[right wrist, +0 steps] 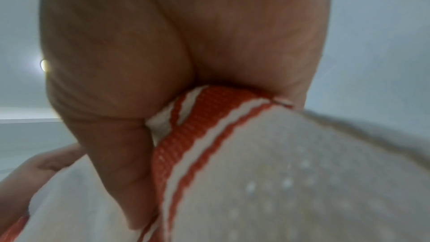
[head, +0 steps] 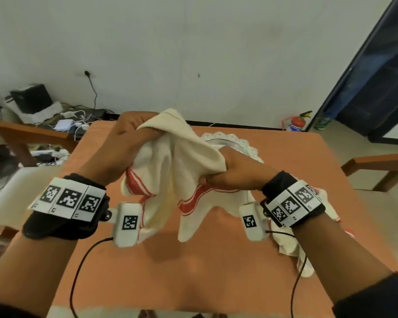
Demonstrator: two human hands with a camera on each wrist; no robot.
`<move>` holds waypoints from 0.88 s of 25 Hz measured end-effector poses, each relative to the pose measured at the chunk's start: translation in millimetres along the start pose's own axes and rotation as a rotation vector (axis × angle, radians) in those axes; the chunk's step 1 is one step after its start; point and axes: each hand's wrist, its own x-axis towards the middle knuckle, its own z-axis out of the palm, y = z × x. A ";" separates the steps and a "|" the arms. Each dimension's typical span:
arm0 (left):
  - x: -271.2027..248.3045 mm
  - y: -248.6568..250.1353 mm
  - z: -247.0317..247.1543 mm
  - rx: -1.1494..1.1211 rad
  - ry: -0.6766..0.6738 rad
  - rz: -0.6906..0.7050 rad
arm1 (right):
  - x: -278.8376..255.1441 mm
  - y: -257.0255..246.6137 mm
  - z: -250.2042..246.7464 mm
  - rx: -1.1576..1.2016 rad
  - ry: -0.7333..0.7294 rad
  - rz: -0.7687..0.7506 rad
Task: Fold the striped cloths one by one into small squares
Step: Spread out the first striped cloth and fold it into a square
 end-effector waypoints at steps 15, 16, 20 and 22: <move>-23.9 -27.7 -202.3 0.365 0.043 -0.355 | 167.8 -97.4 33.7 -0.087 -0.030 -0.147; -17.9 -35.6 -209.4 0.460 0.093 -0.323 | 178.3 -95.4 34.7 -0.143 0.028 -0.153; 0.9 -48.4 -236.1 0.679 0.236 -0.089 | 201.3 -102.5 33.9 -0.275 0.300 -0.181; 6.5 -39.6 -245.0 0.720 0.286 0.033 | 202.3 -113.5 30.2 -0.327 0.444 -0.232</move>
